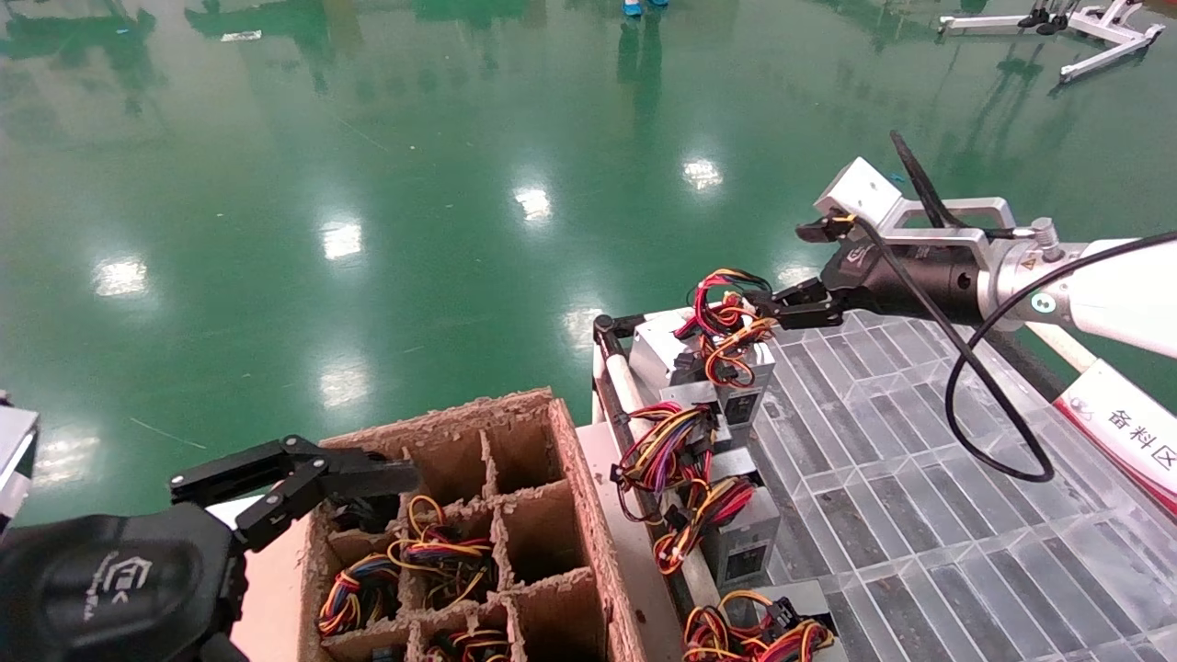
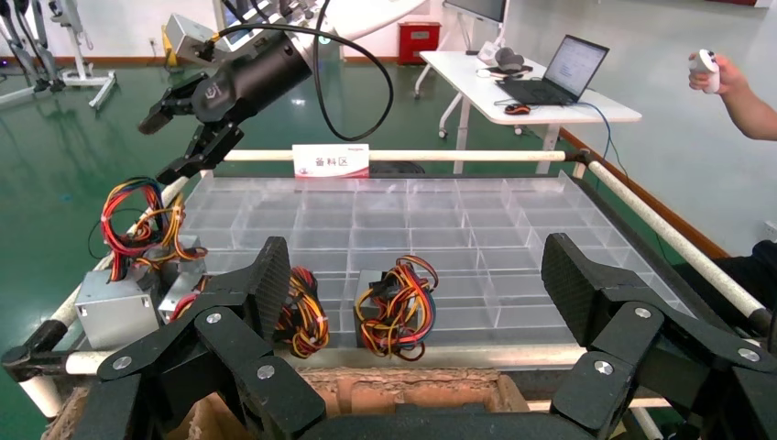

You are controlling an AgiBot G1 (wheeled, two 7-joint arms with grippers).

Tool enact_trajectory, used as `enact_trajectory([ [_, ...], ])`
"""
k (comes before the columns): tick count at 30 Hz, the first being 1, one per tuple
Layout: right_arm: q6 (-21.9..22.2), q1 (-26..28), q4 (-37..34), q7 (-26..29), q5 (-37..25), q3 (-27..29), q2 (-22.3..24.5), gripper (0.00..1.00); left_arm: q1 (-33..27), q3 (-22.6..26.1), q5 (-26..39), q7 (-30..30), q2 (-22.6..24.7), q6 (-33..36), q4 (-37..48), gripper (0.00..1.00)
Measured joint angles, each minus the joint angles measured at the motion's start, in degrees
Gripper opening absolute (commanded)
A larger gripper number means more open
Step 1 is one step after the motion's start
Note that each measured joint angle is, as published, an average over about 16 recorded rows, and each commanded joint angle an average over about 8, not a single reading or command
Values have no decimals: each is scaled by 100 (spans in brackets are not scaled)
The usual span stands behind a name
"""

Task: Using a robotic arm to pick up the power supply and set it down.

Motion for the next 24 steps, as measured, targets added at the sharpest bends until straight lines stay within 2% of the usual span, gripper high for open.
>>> enact_trajectory([
  [6, -177, -326, 581, 275, 45, 303, 231, 100, 0, 0, 0, 0, 0, 0, 1, 100],
  [17, -558, -1277, 2262, 970, 212, 1123, 878, 100, -1, 1, -1, 1, 0, 0, 2, 100],
  [24, -681, -1584, 2806, 1194, 266, 1388, 1088, 100, -1, 2, -1, 1, 0, 0, 2, 100],
])
